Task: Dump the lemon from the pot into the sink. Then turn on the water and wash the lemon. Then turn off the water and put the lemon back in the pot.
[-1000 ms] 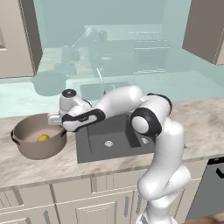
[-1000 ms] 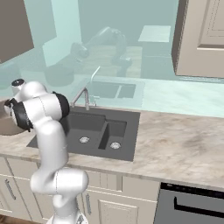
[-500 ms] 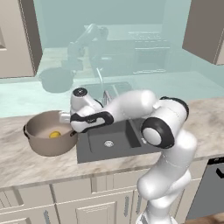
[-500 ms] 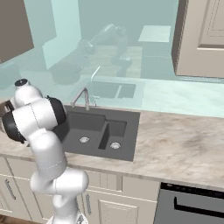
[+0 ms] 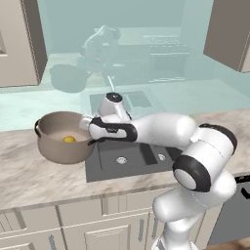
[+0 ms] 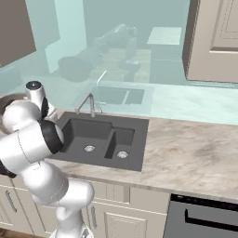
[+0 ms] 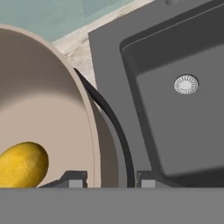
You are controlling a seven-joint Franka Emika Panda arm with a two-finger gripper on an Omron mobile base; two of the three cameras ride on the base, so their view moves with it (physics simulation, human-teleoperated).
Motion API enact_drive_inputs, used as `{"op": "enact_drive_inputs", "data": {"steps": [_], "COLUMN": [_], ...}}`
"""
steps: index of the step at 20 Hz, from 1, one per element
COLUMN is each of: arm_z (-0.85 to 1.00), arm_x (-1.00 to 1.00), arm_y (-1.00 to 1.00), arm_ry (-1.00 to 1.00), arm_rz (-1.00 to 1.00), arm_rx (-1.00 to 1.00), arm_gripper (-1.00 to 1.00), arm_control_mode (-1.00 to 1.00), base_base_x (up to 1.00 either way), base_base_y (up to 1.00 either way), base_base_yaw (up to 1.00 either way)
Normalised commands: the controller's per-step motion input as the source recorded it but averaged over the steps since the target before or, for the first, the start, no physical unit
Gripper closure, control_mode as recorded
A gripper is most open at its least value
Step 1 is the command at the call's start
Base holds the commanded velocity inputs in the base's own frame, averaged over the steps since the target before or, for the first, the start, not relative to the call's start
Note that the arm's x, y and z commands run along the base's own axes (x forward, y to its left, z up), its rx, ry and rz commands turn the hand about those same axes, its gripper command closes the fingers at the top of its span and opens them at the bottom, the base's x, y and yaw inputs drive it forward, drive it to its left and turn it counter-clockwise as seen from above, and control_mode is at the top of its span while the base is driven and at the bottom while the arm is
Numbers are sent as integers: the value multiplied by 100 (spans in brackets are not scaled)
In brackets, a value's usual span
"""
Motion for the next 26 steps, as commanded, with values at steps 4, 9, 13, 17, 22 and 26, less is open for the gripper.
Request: {"op": "enact_drive_inputs", "data": {"steps": [4,9,13,17,22,26], "arm_z": [49,59,56,49,41,34], "arm_x": [-2,0,0,0,0,0], "arm_y": [0,0,0,0,-3,-21], "arm_ry": [2,2,7,13,19,16], "arm_rz": [-10,-8,-10,-9,-8,-9], "arm_rx": [9,7,3,2,5,1], "arm_gripper": [100,100,100,100,100,100], "arm_control_mode": [-100,-100,-100,-100,-100,-100], "base_base_x": [0,0,0,0,0,0], "base_base_y": [0,0,0,0,0,0], "base_base_yaw": [0,0,0,0,0,0]}}
